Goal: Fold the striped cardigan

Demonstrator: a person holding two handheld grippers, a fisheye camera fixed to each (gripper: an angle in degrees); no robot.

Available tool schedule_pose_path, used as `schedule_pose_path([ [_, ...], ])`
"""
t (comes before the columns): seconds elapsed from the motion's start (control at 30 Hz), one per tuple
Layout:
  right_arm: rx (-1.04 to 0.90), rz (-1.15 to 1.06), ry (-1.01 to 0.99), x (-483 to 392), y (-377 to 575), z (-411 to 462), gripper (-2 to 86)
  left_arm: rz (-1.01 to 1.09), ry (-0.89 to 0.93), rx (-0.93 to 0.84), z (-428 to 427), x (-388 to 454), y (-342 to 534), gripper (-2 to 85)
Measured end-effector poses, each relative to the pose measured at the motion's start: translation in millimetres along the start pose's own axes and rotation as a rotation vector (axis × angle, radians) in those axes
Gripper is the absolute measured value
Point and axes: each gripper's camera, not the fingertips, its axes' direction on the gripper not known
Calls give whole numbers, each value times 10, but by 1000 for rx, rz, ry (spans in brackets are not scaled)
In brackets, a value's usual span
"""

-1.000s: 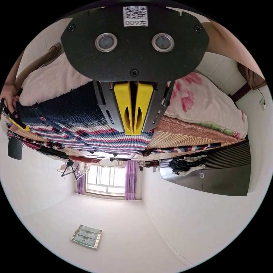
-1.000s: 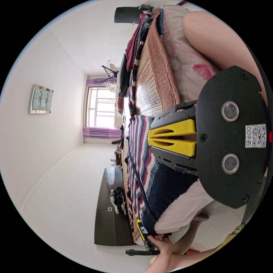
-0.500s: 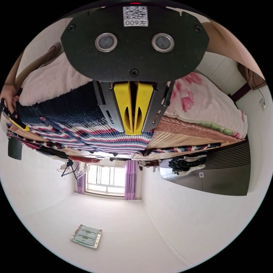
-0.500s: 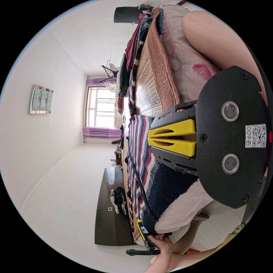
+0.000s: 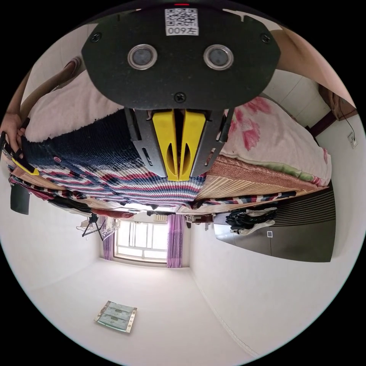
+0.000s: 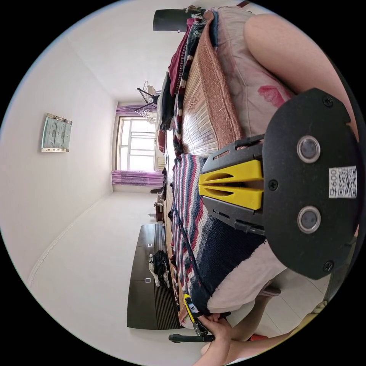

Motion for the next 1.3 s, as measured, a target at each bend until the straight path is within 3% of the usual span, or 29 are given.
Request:
schedule_pose_path([
  [1.3,0,0,1,43,1,25,-8,-3,1,1,-32,168,210,9],
])
